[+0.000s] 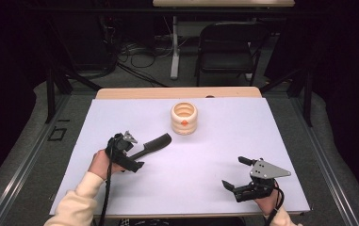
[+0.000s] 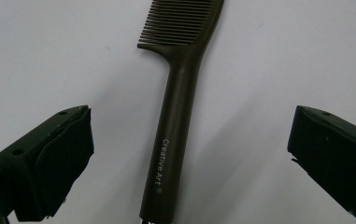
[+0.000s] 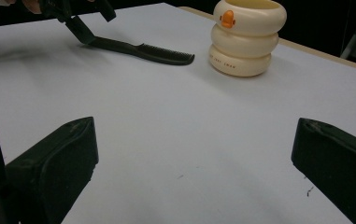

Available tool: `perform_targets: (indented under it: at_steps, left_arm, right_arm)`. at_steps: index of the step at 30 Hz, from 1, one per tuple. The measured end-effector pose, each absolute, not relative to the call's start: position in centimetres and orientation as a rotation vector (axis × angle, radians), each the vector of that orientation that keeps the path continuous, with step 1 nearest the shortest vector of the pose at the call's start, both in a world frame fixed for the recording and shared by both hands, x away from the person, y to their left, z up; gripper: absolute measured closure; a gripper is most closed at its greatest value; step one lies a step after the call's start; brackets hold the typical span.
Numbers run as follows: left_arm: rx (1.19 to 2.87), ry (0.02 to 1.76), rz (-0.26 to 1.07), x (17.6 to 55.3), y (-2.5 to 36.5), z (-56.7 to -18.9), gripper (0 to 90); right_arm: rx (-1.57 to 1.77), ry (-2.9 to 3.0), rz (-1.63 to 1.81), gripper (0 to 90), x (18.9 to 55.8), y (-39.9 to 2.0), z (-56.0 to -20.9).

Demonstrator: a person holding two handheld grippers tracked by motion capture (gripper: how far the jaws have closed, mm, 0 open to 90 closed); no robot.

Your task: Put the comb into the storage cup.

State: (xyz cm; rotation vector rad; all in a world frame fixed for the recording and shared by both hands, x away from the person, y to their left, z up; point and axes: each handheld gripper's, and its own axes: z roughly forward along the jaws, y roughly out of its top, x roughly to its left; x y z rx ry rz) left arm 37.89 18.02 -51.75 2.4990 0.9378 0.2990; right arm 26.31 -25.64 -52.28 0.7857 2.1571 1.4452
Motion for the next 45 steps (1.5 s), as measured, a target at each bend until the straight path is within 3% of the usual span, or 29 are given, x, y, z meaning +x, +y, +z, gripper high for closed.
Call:
perform_targets:
  at_steps: [6, 10, 11, 26, 45]
  left_arm:
    - [2.557, 0.895, 0.291, 38.3, 17.2, -51.5, 8.2]
    - [2.605, 0.903, 0.317, 38.7, 16.8, -51.5, 20.9]
    - [2.625, 0.902, 0.320, 38.8, 16.7, -51.5, 31.3]
    - [2.738, 0.887, 0.254, 40.7, 15.1, -51.8, 61.0]
    - [2.827, 0.864, 0.202, 42.0, 14.0, -52.6, 71.5]
  right_arm:
    - [0.792, 2.160, 1.454, 0.0, 26.3, -25.7, -52.3]
    - [0.788, 2.161, 1.451, 0.0, 26.3, -25.7, -52.3]
    - [0.786, 2.162, 1.450, 0.0, 26.3, -25.7, -52.3]
    - [0.794, 2.164, 1.449, 0.2, 26.4, -25.7, -52.4]
    - [0.799, 2.164, 1.450, 0.3, 26.4, -25.7, -52.4]
